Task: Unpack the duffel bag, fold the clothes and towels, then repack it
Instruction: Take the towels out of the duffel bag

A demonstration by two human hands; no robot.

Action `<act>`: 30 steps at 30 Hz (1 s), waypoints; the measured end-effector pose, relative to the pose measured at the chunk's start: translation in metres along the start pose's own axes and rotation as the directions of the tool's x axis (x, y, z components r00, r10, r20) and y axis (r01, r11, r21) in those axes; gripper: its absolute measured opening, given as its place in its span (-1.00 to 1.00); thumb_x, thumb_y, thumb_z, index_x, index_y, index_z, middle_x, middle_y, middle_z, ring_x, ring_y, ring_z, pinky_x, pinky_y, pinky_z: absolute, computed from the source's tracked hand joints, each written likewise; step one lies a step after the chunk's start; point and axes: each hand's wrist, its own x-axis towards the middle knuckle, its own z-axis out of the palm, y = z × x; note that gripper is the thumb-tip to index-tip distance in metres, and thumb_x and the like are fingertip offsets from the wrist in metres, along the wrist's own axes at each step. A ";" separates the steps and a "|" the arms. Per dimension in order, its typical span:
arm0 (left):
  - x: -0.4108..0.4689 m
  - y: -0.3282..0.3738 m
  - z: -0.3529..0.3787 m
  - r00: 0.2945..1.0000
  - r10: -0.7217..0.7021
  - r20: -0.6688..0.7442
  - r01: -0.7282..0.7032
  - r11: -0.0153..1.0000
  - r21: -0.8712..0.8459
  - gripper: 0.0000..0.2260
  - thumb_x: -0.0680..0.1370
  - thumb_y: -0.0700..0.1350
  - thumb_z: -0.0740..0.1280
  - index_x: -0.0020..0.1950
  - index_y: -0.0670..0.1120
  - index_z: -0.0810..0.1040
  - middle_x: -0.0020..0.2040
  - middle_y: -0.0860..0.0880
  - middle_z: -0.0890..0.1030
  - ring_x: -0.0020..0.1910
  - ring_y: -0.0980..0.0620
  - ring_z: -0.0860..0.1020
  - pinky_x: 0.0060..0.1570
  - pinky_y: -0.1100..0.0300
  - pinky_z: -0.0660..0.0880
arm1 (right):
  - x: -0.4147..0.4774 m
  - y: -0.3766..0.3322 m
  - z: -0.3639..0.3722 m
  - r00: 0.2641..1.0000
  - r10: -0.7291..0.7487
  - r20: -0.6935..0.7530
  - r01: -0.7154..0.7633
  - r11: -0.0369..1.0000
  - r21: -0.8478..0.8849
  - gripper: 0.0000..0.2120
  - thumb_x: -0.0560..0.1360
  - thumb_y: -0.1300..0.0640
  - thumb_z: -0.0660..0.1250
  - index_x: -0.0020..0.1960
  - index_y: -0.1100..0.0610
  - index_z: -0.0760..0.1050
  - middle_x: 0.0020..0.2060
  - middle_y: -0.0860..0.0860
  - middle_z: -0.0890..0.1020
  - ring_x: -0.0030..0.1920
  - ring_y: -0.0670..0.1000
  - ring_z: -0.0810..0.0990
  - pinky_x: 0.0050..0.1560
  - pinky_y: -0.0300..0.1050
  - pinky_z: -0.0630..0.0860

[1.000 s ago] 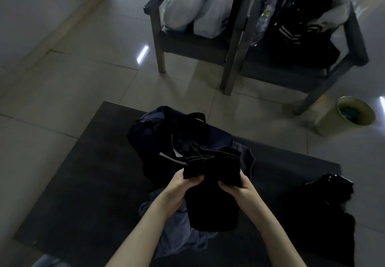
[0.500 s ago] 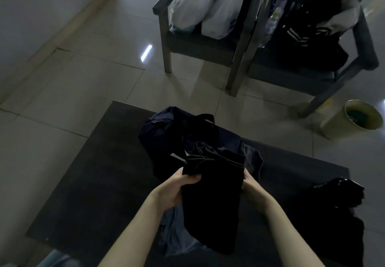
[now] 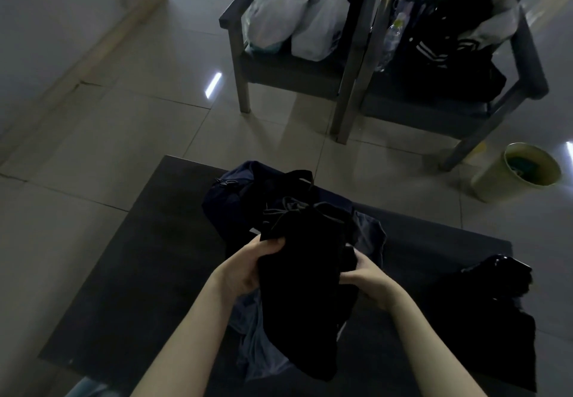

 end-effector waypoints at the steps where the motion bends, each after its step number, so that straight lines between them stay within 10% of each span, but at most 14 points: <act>1: -0.002 0.001 0.003 1.000 -0.008 0.017 0.007 1.000 0.010 -0.42 0.01 -0.10 0.59 -0.02 -0.14 0.55 -0.29 -0.06 0.66 -0.34 0.04 0.64 -0.35 0.22 0.57 | 0.000 -0.005 -0.003 0.997 -0.076 -0.004 0.075 0.993 -0.092 -0.03 0.09 0.16 0.62 0.43 -0.05 0.30 0.30 0.06 0.50 0.25 -0.01 0.52 0.15 -0.02 0.53; 4: -0.006 0.003 0.012 0.996 -0.030 0.086 0.024 0.997 0.068 -0.45 -0.08 -0.08 0.66 -0.17 -0.18 0.59 -0.37 -0.06 0.62 -0.43 0.07 0.61 -0.45 0.27 0.52 | -0.008 -0.026 -0.001 0.980 -0.177 0.086 0.193 0.947 -0.257 -0.02 0.21 0.16 0.59 0.45 -0.27 0.17 0.47 0.01 0.29 0.43 -0.02 0.32 0.31 -0.05 0.40; 9: -0.007 0.003 0.021 0.995 -0.065 0.074 0.055 0.989 0.137 -0.77 0.32 -0.18 0.31 -0.05 -0.18 0.50 -0.36 -0.03 0.63 -0.40 0.09 0.61 -0.39 0.29 0.54 | -0.028 -0.056 0.009 0.964 -0.071 0.256 0.183 0.877 -0.445 -0.72 0.38 0.51 0.39 0.00 0.23 0.51 -0.21 -0.11 0.63 -0.25 -0.43 0.52 -0.17 -0.44 0.43; 16: -0.009 0.010 0.019 1.000 0.029 0.007 -0.030 0.985 0.170 -0.76 0.36 -0.23 0.43 0.00 -0.15 0.54 -0.23 -0.06 0.64 -0.29 0.07 0.63 -0.31 0.27 0.55 | -0.025 -0.013 -0.005 0.980 0.055 0.192 0.114 0.635 -0.764 -0.71 0.33 0.18 0.52 0.01 0.13 0.56 -0.08 -0.06 0.60 0.00 -0.07 0.56 0.06 -0.16 0.48; 21: -0.009 0.014 0.019 0.992 0.122 0.006 -0.121 0.977 0.174 -0.78 0.46 -0.15 0.31 0.06 -0.15 0.59 -0.12 -0.07 0.67 -0.16 0.03 0.64 -0.21 0.26 0.55 | -0.036 -0.004 -0.013 0.998 0.064 0.007 -0.061 0.976 -0.209 -0.90 0.49 0.34 0.30 -0.08 0.21 0.57 -0.26 0.06 0.57 -0.24 -0.01 0.54 -0.14 -0.14 0.45; 30: -0.009 -0.004 0.045 0.987 0.133 0.084 -0.148 0.968 0.203 -0.82 0.46 -0.22 0.38 0.06 -0.14 0.61 -0.08 -0.06 0.68 -0.07 0.02 0.64 -0.08 0.26 0.56 | -0.055 -0.047 0.005 0.981 0.097 -0.168 -0.026 0.925 0.378 -0.69 0.60 0.17 0.11 -0.27 0.15 0.48 -0.55 -0.02 0.52 -0.57 -0.10 0.48 -0.55 -0.28 0.39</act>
